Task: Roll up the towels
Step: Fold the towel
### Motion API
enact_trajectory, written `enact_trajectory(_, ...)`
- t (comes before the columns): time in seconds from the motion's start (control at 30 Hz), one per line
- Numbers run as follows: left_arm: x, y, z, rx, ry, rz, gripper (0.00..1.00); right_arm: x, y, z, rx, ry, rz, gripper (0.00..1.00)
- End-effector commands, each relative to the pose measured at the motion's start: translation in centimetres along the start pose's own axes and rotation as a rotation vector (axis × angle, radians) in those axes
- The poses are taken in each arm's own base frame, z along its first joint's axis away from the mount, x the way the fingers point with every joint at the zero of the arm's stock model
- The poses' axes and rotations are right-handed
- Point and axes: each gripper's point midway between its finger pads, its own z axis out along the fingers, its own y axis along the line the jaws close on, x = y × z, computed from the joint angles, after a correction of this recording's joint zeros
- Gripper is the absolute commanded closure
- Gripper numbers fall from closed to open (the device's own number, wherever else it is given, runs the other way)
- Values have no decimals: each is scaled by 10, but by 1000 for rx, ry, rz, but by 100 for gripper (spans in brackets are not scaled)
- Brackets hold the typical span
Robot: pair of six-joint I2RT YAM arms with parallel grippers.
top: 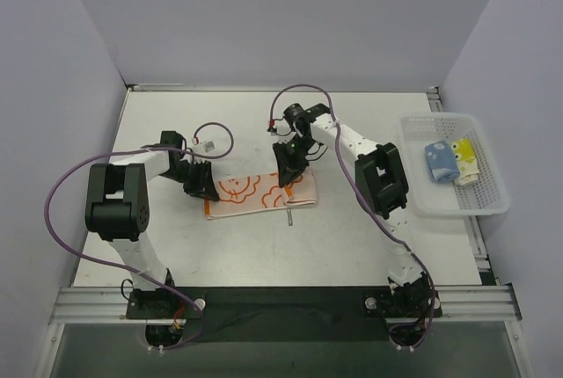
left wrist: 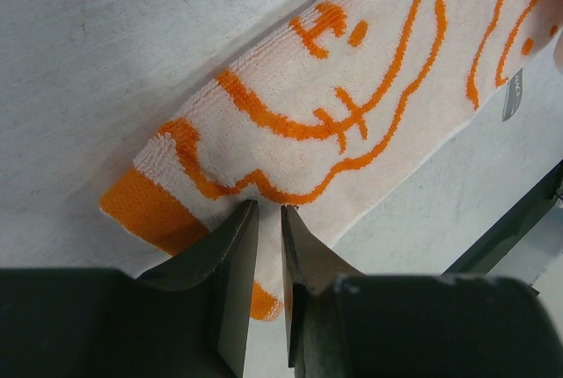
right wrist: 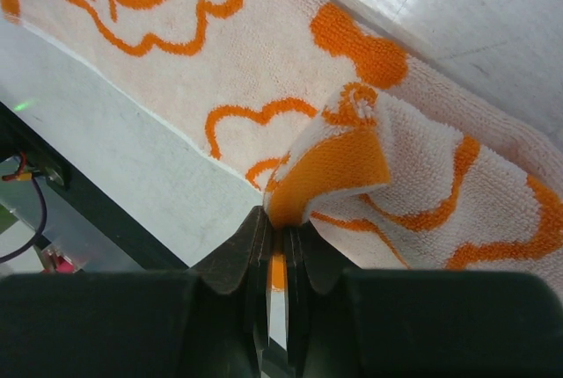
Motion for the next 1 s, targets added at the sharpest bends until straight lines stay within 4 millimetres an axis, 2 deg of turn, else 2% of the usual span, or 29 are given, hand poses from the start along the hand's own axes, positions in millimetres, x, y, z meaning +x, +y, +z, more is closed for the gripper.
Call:
enact_trajectory(0.0, -6, 5, -1, -25, -5, 29, 72, -2, 22, -7, -65, 7, 19, 100)
enact_trajectory(0.17, -1, 6, 0, -27, 9, 24, 72, -2, 29, 5, -85, 26, 28, 100)
enact_trajectory(0.4, -1, 7, 1, -30, 9, 27, 70, -5, 24, 16, -82, 37, 37, 100)
enact_trajectory(0.5, 0, 7, 0, -30, 8, 28, 67, -7, 24, 18, -88, 38, 40, 94)
enact_trajectory(0.6, 2, 5, -2, -28, 12, 33, 64, -11, 28, 14, -93, 23, 34, 74)
enact_trajectory(0.63, 5, 5, -3, -29, 21, 30, 63, -12, 29, 13, -93, 19, 33, 65)
enact_trajectory(0.7, 3, -2, -9, -16, 8, 53, 61, -14, 30, 5, -103, 4, 31, 55)
enact_trajectory(0.77, -2, -13, -20, 12, -27, 90, 61, -18, 32, -14, -133, -33, 24, 50)
enact_trajectory(0.83, -4, -23, -28, 31, -52, 124, 61, -21, 32, -37, -155, -78, 11, 50)
enact_trajectory(0.87, -7, -30, -34, 34, -76, 158, 61, -26, 23, -49, -174, -108, 19, 51)
enact_trajectory(0.93, -3, -31, -35, 0, -68, 185, 65, -29, 15, -63, -185, -140, 18, 55)
enact_trajectory(0.97, 1, -33, -34, -6, -56, 211, 66, -32, -2, -67, -150, -159, 25, 58)
